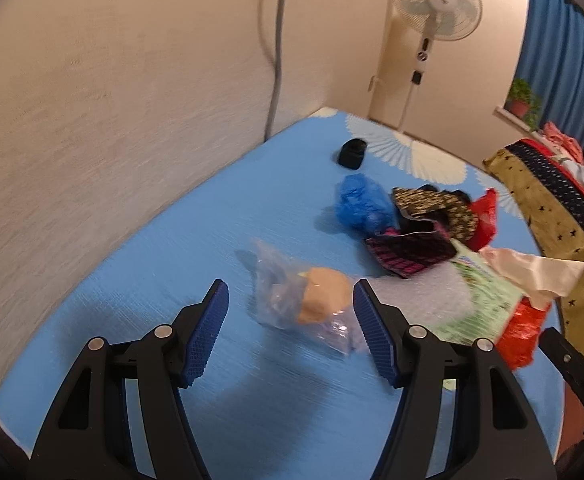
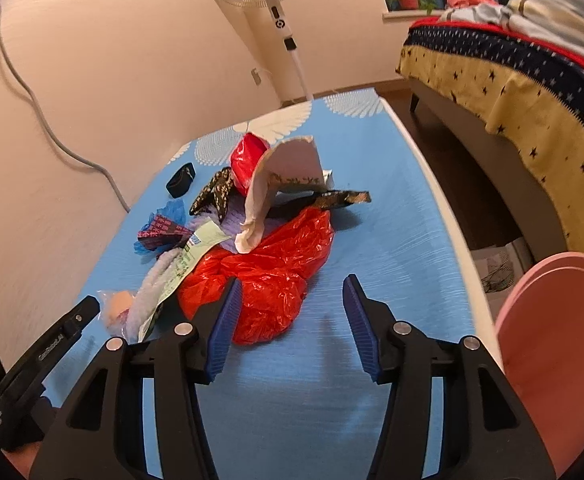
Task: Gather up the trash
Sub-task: 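Grasp the red plastic bag with the right tool while the left tool grasps the clear bag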
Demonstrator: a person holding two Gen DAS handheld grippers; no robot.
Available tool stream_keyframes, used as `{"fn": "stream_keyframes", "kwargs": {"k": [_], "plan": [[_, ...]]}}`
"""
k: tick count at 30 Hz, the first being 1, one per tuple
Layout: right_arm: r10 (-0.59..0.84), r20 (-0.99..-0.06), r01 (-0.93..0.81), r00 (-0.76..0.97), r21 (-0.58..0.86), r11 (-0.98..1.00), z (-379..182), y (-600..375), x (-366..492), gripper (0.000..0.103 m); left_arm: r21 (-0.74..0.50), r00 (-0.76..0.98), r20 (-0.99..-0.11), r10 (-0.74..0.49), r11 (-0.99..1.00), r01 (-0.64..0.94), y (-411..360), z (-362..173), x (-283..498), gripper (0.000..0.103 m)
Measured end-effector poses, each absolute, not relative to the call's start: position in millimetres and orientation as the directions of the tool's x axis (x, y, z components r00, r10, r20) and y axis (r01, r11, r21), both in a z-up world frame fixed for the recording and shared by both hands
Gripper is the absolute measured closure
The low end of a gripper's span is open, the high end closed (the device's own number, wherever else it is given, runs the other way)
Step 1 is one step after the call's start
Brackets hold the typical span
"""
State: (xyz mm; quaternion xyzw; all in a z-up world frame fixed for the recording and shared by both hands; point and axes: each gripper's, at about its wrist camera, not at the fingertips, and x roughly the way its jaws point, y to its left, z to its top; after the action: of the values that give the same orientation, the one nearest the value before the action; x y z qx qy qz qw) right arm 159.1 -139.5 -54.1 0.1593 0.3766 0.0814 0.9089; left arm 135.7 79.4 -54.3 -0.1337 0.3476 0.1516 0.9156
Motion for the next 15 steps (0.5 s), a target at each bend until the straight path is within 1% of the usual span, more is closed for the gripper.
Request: {"fn": "stream_keyframes", "kwargs": {"k": [4,7,8,12,15], "plan": [[0.282,-0.659,-0.036,0.698,0.360,0.932,-58,-138,164,0.045,-0.155,0.690,-0.701,0.182,0.905,-0.397,88,-63,146,0.040],[0.291,-0.659,-0.043,0.693,0.366,0.930,-61,-138,168,0.045,-0.170,0.685,-0.707,0.177,0.897,-0.407,94,-66,150,0.041],[0.295,-0.658,-0.046,0.693,0.368,0.929,-61,-138,168,0.045,-0.181,0.679,-0.715,0.169,0.892,-0.413,97,-68,151,0.045],[0.311,-0.655,-0.067,0.689,0.370,0.927,-64,-135,169,0.045,-0.234,0.663,-0.740,0.115,0.880,-0.414,101,-77,153,0.054],[0.324,-0.654,-0.090,0.683,0.365,0.927,-65,-132,170,0.046,-0.237,0.669,-0.737,0.098,0.890,-0.391,97,-77,154,0.066]]}}
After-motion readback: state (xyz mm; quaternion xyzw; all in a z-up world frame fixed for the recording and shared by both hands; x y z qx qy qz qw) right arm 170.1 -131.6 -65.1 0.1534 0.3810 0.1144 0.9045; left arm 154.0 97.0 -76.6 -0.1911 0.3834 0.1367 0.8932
